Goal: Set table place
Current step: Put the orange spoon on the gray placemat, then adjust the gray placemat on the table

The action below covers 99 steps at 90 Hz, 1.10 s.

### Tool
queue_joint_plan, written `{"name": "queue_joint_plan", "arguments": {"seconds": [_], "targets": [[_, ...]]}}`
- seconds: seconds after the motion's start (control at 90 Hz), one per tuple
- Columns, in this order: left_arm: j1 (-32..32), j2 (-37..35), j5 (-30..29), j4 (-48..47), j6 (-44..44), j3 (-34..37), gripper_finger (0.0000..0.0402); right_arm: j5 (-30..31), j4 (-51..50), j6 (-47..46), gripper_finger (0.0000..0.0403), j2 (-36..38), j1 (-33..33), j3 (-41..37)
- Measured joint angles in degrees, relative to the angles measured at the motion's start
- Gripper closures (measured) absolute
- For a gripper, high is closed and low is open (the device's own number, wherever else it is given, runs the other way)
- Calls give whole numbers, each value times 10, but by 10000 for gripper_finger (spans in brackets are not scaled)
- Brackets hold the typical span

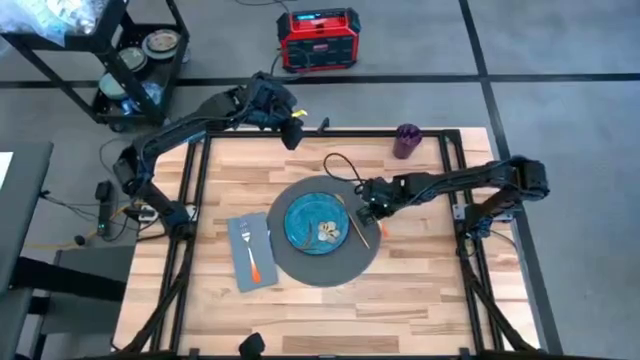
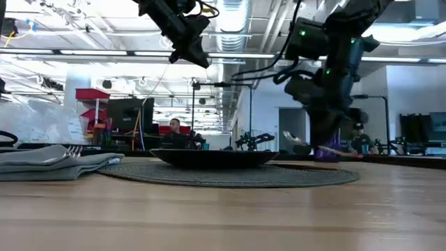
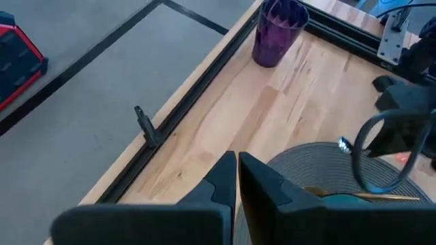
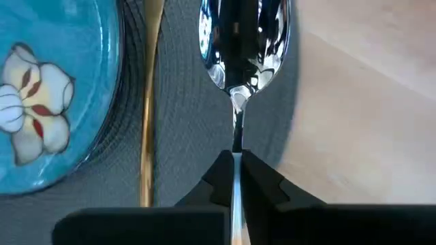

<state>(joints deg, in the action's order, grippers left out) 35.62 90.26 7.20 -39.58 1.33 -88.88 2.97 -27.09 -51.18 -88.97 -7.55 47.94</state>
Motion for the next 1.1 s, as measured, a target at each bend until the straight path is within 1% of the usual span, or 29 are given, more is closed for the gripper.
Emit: {"name": "queue_joint_plan", "arguments": {"seconds": [0.189, 0.344, 0.422, 0.633, 0.711, 0.8, 0.867, 0.956, 1.022, 1.1], "targets": [[0, 0, 0, -1, 2, 0, 401, -28, 45, 5, 403, -49, 3, 0], [0, 0, 0, -13, 2, 0, 401, -29, 62, 0, 398, -64, 4, 0], [0, 0, 0, -20, 2, 0, 401, -30, 67, -1, 385, -61, 4, 0], [0, 0, 0, -22, 3, 0, 401, -30, 72, 20, 333, -32, 4, 1], [0, 0, 0, -27, 10, 0, 401, -29, 68, 21, 323, -18, 4, 1], [0, 0, 0, -54, 22, 2, 401, -25, 58, 28, 318, 2, 4, 1], [-10, -2, 0, -58, 37, 25, 401, -1, 43, 36, 317, 18, 3, 1], [-28, -15, -1, -59, 58, 87, 401, 29, 6, 42, 325, 32, -9, 1], [-51, -26, 6, -38, 80, 145, 401, 30, -21, 60, 341, 33, -21, 1], [-79, -37, 23, -14, 116, 212, 401, 29, -42, 83, 369, 33, -33, 1]]}}
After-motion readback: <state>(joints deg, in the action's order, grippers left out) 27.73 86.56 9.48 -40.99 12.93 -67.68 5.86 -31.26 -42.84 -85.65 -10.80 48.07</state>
